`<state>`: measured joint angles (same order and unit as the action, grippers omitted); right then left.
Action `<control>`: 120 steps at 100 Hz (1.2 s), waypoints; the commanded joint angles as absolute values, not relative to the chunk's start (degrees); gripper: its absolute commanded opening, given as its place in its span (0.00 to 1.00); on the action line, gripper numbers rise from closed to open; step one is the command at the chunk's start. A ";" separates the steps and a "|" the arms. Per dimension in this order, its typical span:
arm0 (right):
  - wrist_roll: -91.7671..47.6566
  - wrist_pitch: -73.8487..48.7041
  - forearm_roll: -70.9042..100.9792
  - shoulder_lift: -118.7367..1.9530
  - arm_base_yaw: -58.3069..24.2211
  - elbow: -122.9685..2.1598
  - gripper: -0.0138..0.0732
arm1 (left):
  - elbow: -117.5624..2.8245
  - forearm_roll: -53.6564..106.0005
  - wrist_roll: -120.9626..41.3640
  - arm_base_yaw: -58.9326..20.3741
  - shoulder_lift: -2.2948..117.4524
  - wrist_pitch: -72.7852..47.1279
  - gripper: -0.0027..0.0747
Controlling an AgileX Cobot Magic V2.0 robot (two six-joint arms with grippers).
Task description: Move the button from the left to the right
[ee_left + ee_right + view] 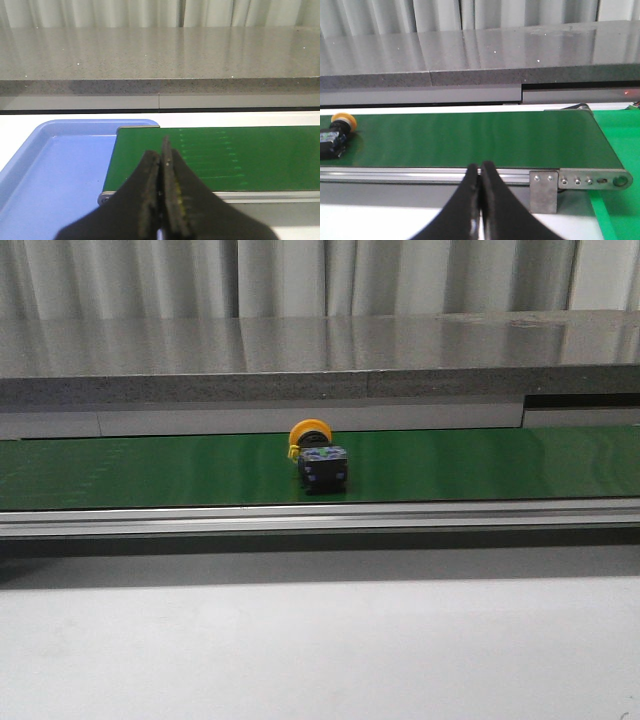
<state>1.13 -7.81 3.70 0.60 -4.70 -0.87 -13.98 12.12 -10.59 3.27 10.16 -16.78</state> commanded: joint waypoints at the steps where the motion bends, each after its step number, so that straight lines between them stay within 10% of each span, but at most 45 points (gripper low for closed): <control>1: 1.04 -3.68 5.11 -0.10 -4.67 -4.43 0.08 | -15.45 12.81 -10.33 2.89 10.74 -12.66 0.01; 73: 1.04 -41.08 5.88 -34.33 -4.67 -40.82 0.08 | -15.45 12.81 -10.33 2.89 10.74 -12.66 0.01; 120: 1.04 -42.62 5.93 -46.10 -4.67 -44.70 0.20 | -15.45 12.81 -10.33 2.89 10.74 -12.66 0.01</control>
